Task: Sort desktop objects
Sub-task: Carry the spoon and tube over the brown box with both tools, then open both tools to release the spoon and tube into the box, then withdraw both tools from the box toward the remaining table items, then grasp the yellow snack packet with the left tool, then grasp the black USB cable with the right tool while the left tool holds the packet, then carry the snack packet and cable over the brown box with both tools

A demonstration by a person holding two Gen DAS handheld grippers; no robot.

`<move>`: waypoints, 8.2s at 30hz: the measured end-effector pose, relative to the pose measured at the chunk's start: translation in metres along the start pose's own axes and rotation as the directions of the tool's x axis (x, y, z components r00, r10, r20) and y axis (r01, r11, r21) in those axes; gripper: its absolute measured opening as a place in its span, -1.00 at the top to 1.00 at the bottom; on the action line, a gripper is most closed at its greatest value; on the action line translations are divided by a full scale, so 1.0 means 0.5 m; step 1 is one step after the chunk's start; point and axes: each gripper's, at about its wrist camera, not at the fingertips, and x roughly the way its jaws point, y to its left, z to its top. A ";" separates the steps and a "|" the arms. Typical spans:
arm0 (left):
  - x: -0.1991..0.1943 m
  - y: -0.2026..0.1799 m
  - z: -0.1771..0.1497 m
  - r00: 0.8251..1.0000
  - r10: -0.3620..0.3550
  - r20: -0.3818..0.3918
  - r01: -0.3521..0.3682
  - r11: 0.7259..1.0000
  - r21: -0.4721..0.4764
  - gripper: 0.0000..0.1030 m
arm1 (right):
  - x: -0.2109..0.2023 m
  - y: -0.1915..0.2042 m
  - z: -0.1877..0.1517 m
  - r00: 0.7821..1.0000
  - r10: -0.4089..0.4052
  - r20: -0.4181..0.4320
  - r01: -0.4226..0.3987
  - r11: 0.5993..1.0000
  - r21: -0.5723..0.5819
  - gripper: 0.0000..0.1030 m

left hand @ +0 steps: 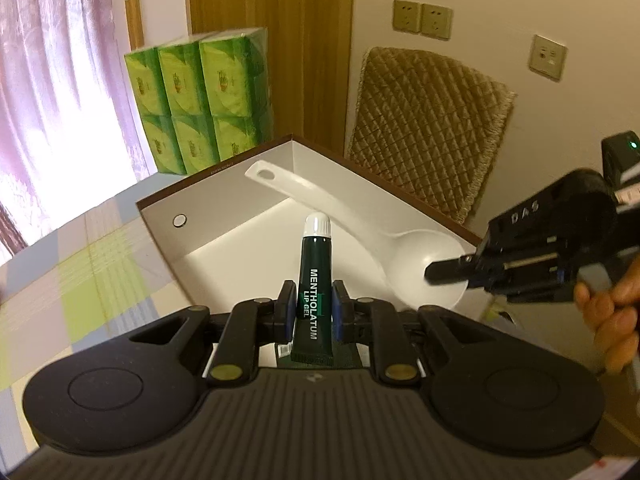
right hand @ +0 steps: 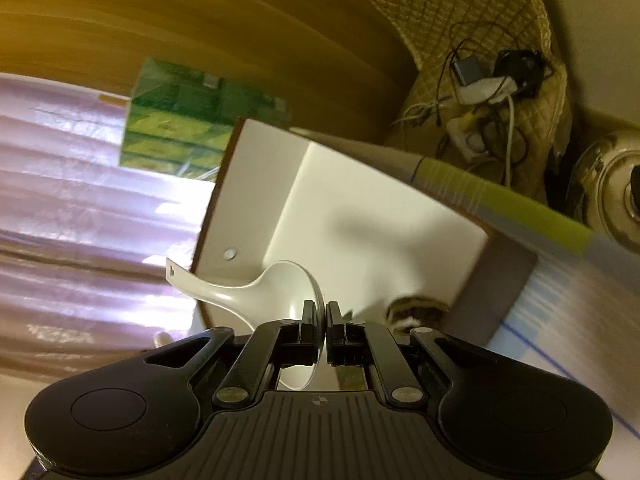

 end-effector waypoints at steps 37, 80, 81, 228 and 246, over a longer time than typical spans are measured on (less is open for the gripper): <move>0.279 0.065 -0.005 0.956 -0.016 -0.292 -0.031 0.987 -0.157 0.68 | 0.175 0.061 -0.011 0.933 -0.336 0.127 0.357 0.831 -0.427 0.38; -0.035 0.021 -0.046 0.993 0.090 -0.078 -0.104 0.973 -0.207 -0.81 | -0.023 0.124 -0.141 0.990 -0.067 0.122 0.135 0.674 -0.727 -0.96; -0.046 0.019 -0.052 0.993 0.090 -0.075 -0.105 0.971 -0.214 -0.81 | -0.032 0.123 -0.147 0.991 -0.056 0.125 0.130 0.660 -0.740 -0.96; -0.255 0.360 -0.567 0.909 0.188 -0.372 -0.383 0.730 -0.566 0.57 | 0.181 0.045 -0.644 0.906 -0.341 -0.250 -0.273 -0.020 -0.962 0.73; -0.323 0.269 -0.544 0.920 0.172 -0.352 -0.341 0.793 -0.505 0.61 | 0.110 0.048 -0.601 0.903 -0.300 -0.309 -0.272 0.159 -0.949 0.79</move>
